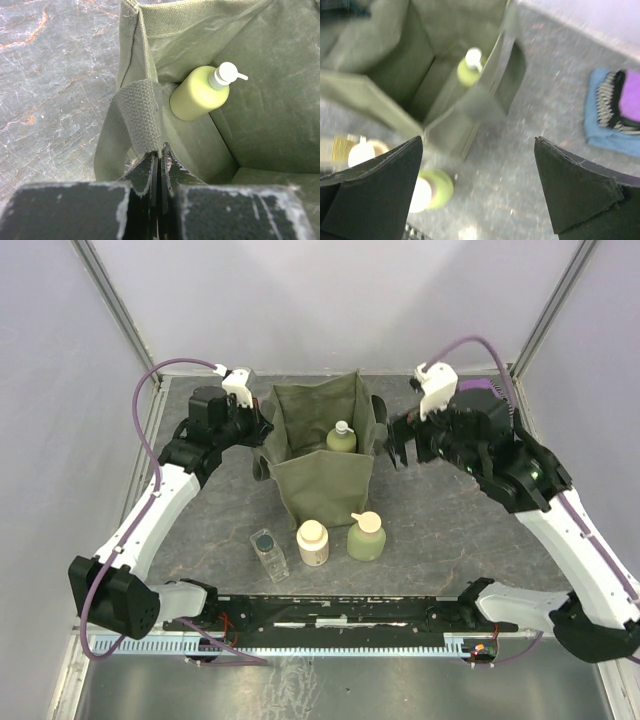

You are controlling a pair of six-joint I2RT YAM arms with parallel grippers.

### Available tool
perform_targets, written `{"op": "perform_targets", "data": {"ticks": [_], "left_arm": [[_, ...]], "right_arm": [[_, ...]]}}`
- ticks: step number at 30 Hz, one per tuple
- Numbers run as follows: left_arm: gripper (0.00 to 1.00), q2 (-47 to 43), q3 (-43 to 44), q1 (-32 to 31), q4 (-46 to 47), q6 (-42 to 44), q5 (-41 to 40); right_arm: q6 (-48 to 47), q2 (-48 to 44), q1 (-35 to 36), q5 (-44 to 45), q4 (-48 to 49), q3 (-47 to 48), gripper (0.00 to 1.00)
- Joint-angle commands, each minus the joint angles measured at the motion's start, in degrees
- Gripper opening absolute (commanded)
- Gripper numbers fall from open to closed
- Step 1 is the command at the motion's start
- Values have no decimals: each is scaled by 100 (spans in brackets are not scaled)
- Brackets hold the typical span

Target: Place the personal care products into the canvas bag

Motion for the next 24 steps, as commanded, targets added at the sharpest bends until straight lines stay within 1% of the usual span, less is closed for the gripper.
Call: {"op": "perform_targets", "data": {"ticks": [1,3,5,8,11,18,24], "left_arm": [[3,133,76,-3,148,142,-26],[3,178,142,-8,140,178,-11],[3,197,181,-8,123,222,-8],[3,209,187,-9,101,261,13],[3,196,169,-11,84,263,36],[3,43,55,-8,10,287,-29],[3,-89,-14,-8,-69,314,-120]], "right_arm": [[84,-256,46,-1048,-1156,-778,100],[83,-330,170,-1195,-1486,-1002,100],[114,-460,331,-1203,-1564,-1270,100],[210,-767,520,-1299,-1323,-1738,100],[283,-882,677,-1420,-1140,-2117,100],[275,-879,1171,-1445,-610,-2953,100],[151,-667,1387,-1310,27,-3440,100]]}}
